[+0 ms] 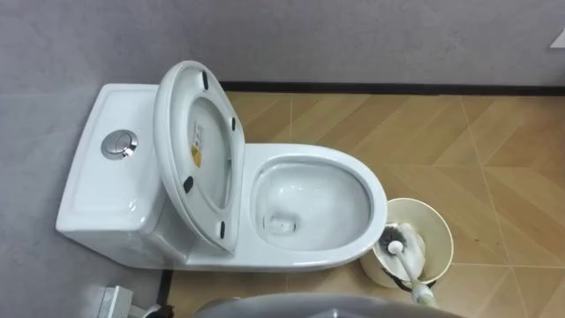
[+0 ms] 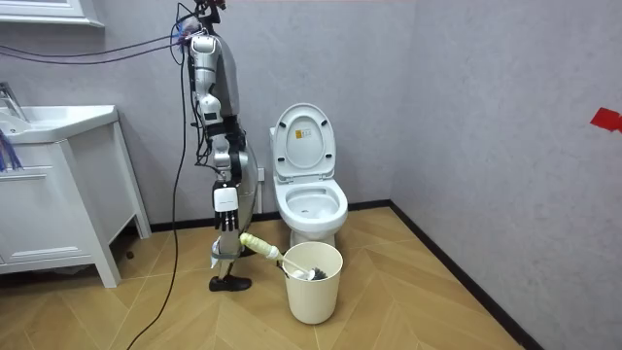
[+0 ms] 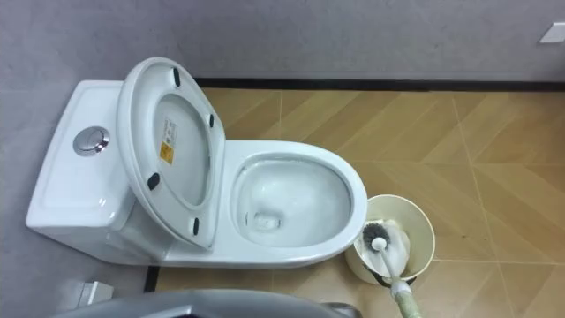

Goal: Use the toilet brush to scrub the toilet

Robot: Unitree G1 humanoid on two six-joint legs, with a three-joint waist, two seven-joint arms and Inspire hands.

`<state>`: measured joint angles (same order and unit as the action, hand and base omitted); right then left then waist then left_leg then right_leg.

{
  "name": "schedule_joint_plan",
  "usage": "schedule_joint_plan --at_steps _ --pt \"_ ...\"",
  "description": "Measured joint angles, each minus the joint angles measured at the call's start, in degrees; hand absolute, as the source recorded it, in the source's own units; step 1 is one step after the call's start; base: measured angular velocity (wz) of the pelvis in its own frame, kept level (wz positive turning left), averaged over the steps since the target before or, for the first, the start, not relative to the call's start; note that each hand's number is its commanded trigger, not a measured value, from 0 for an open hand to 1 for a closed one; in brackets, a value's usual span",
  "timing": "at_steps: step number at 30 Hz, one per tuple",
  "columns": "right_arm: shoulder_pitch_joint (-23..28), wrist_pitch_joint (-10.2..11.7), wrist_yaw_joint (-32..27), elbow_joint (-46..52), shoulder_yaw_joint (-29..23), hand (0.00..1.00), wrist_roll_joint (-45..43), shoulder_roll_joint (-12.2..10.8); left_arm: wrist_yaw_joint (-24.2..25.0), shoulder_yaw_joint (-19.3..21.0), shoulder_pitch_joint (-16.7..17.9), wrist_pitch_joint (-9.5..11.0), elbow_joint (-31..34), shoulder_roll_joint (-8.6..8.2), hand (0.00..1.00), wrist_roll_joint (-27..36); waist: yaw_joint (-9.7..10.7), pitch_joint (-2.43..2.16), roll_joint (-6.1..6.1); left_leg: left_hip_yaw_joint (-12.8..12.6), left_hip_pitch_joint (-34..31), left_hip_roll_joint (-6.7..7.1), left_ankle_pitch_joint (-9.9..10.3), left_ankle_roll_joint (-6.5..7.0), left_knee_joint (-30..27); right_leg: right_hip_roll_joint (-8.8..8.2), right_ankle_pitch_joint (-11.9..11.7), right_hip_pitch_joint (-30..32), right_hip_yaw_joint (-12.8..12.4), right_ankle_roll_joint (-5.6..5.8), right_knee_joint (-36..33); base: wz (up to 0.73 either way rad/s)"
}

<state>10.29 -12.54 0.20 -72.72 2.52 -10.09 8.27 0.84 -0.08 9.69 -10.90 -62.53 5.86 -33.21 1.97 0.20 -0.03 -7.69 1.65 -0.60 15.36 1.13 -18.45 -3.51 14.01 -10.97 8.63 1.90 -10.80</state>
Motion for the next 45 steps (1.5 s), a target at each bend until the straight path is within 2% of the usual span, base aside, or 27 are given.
schedule_joint_plan --at_steps 8,13,19,22,24,27,30,34,38,45 --pt "-0.1 0.0 -0.2 0.2 -0.3 0.0 -2.0 0.1 -0.3 0.0 0.2 0.0 0.8 0.0 0.0 0.0 0.7 0.01 0.53 0.0 0.4 -0.01 0.0 -0.03 0.3 0.05 0.0 0.0 -0.2 0.0 0.1 -0.01" --pt "0.0 1.2 -3.6 0.9 -3.1 0.0 -2.1 0.0 -1.2 -0.1 0.8 0.8 0.7 0.05 0.0 0.2 1.1 -0.02 0.31 -0.1 1.0 0.11 -0.2 -0.15 1.2 0.05 0.0 -0.2 -0.7 0.0 0.0 -0.02" --pt "0.4 4.2 -10.0 7.0 -4.6 0.0 -2.3 0.2 -3.7 -0.2 0.8 3.8 0.6 0.09 0.0 2.7 1.1 0.17 -0.03 -0.4 0.8 0.07 -0.2 -0.16 1.5 0.05 0.0 0.5 -0.7 0.0 0.1 -0.03" --pt "0.6 6.9 -13.4 11.7 -6.4 0.0 -1.4 0.0 -5.7 -0.2 0.8 5.7 0.7 0.09 0.0 3.5 0.9 0.27 -0.1 -1.1 0.0 0.01 -0.2 -0.16 1.4 0.04 0.0 1.2 -0.7 0.01 0.3 -0.08" --pt "1.2 7.9 -15.5 16.1 -6.7 0.0 -1.5 -0.3 -6.9 -0.2 0.9 6.6 0.7 0.1 0.0 4.7 0.9 0.21 -0.01 -1.5 -0.3 -0.13 -0.2 -0.17 1.3 0.04 0.0 1.9 -0.6 0.01 0.2 -0.1" --pt "0.8 12.9 -17.0 20.9 -6.5 0.0 -2.6 -0.6 -8.3 -0.3 0.3 7.9 1.1 0.17 0.0 6.8 1.3 0.22 -0.09 -1.5 -0.3 -0.18 -0.2 -0.18 1.1 0.05 0.0 2.0 -0.6 0.0 0.2 -0.04" --pt "1.0 14.7 -17.4 25.3 -6.0 0.0 -4.5 -1.1 -9.4 -0.3 0.2 9.1 2.8 0.3 0.0 7.9 1.2 0.2 -0.03 -1.4 -0.7 -0.14 -0.2 -0.18 1.2 0.05 0.0 2.3 -0.6 0.01 0.2 0.0" --pt "0.9 16.3 -18.7 27.3 -5.8 0.0 -6.1 -1.2 -9.5 -0.3 0.2 10.1 3.7 0.72 0.0 9.4 1.1 0.0 0.06 -1.0 -2.2 0.0 -0.3 -0.16 0.8 -0.01 0.0 3.2 -0.1 0.01 0.2 0.08" --pt "0.4 16.8 -20.1 26.2 -3.8 0.0 -6.0 -1.2 -10.2 -0.9 0.3 11.1 4.1 1.43 0.0 12.5 0.7 -0.2 -0.14 -1.0 -2.7 0.19 -0.5 -0.05 0.9 -0.17 0.0 4.0 0.0 0.01 0.2 0.04" --pt "-5.6 16.9 -23.5 19.2 -3.7 0.0 -3.9 -1.2 -11.4 -0.9 -0.4 12.2 4.2 1.75 0.0 15.7 0.7 -0.2 -0.27 -0.7 -5.8 0.44 -0.8 0.29 0.6 -0.38 -0.3 6.4 0.5 0.26 0.2 0.03"
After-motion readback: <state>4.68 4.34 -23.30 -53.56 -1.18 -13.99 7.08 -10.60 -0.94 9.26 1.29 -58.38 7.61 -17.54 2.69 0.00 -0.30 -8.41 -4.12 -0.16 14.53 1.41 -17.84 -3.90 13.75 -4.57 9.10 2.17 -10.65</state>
